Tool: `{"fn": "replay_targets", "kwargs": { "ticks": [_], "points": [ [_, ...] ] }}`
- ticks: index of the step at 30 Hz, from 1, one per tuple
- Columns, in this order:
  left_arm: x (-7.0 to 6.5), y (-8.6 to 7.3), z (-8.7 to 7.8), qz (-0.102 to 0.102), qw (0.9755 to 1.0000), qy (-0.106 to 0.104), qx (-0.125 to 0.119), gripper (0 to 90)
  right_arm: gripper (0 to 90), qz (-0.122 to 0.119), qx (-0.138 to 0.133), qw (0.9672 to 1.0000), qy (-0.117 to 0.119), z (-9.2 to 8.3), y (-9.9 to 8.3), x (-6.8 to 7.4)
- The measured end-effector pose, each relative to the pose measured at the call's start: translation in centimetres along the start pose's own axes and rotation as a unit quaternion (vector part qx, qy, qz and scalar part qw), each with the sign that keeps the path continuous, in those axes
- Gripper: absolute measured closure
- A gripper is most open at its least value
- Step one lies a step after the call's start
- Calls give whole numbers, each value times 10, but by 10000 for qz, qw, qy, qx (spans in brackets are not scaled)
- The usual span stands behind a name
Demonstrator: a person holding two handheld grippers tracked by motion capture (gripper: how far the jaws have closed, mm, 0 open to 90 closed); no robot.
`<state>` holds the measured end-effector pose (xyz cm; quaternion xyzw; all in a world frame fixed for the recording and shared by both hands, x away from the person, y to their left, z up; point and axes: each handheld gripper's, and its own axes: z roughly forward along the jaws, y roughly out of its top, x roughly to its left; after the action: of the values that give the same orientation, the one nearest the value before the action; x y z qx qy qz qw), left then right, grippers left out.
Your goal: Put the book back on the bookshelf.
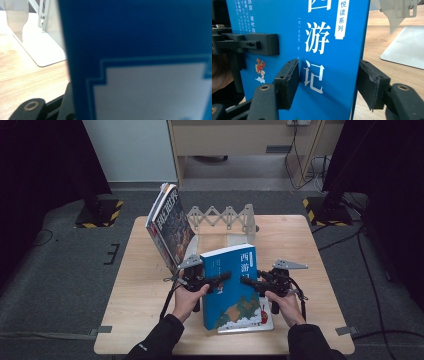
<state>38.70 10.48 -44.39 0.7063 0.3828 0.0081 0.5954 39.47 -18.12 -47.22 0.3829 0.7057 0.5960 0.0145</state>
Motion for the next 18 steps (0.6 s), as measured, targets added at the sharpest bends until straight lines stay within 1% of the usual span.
{"fn": "replay_targets", "kwargs": {
  "ticks": [3, 5, 7, 10, 12, 15, 18],
  "points": [
    [-1, 3, -3, -109, 9999, -43, 65, 594, 349, 19, -39, 10000, 33, 1, -1, 0],
    [-3, 5, -4, -168, 9997, -79, 124, 598, 312, 35, -52, 10000, 69, 3, -1, 1],
    [-5, 6, -6, -212, 9997, -61, 130, 598, 290, 23, -65, 9999, 102, 4, -1, 1],
    [-6, 8, -8, -326, 9992, -137, 163, 598, 251, -17, -65, 9999, 136, 4, -2, 3],
    [-7, 9, -10, -410, 9989, -128, 195, 599, 239, -46, -125, 9998, 129, 2, -1, 3],
    [-6, 12, -15, -447, 9987, -123, 212, 598, 214, 26, -301, 9995, 104, -6, 2, 2],
    [-8, 18, -21, -417, 9988, -113, 209, 596, 202, 42, -417, 9991, -24, -15, 4, -3]
  ]
}}
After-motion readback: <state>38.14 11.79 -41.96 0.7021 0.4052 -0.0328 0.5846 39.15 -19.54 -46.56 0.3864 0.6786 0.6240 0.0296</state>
